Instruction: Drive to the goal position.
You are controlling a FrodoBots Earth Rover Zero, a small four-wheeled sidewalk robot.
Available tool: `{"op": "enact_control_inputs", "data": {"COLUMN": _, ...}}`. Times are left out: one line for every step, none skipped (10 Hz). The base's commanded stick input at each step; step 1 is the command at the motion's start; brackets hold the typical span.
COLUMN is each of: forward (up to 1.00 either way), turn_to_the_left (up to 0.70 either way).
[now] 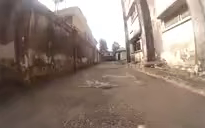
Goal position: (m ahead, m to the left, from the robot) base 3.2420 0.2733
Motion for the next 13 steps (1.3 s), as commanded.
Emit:
{"op": "enact_control_inputs", "data": {"forward": 0.7, "turn_to_the_left": 0.0}}
{"op": "enact_control_inputs", "data": {"forward": 0.7, "turn_to_the_left": 0.0}}
{"op": "enact_control_inputs", "data": {"forward": 0.7, "turn_to_the_left": 0.0}}
{"op": "enact_control_inputs", "data": {"forward": 0.7, "turn_to_the_left": 0.0}}
{"op": "enact_control_inputs", "data": {"forward": 0.7, "turn_to_the_left": 0.0}}
{"op": "enact_control_inputs", "data": {"forward": 0.7, "turn_to_the_left": 0.0}}
{"op": "enact_control_inputs", "data": {"forward": 0.7, "turn_to_the_left": 0.0}}
{"op": "enact_control_inputs", "data": {"forward": 0.7, "turn_to_the_left": 0.0}}
{"op": "enact_control_inputs", "data": {"forward": 0.7, "turn_to_the_left": 0.0}}
{"op": "enact_control_inputs", "data": {"forward": 0.7, "turn_to_the_left": 0.0}}
{"op": "enact_control_inputs", "data": {"forward": 0.7, "turn_to_the_left": 0.0}}
{"op": "enact_control_inputs", "data": {"forward": 0.7, "turn_to_the_left": 0.0}}
{"op": "enact_control_inputs", "data": {"forward": 0.7, "turn_to_the_left": 0.0}}
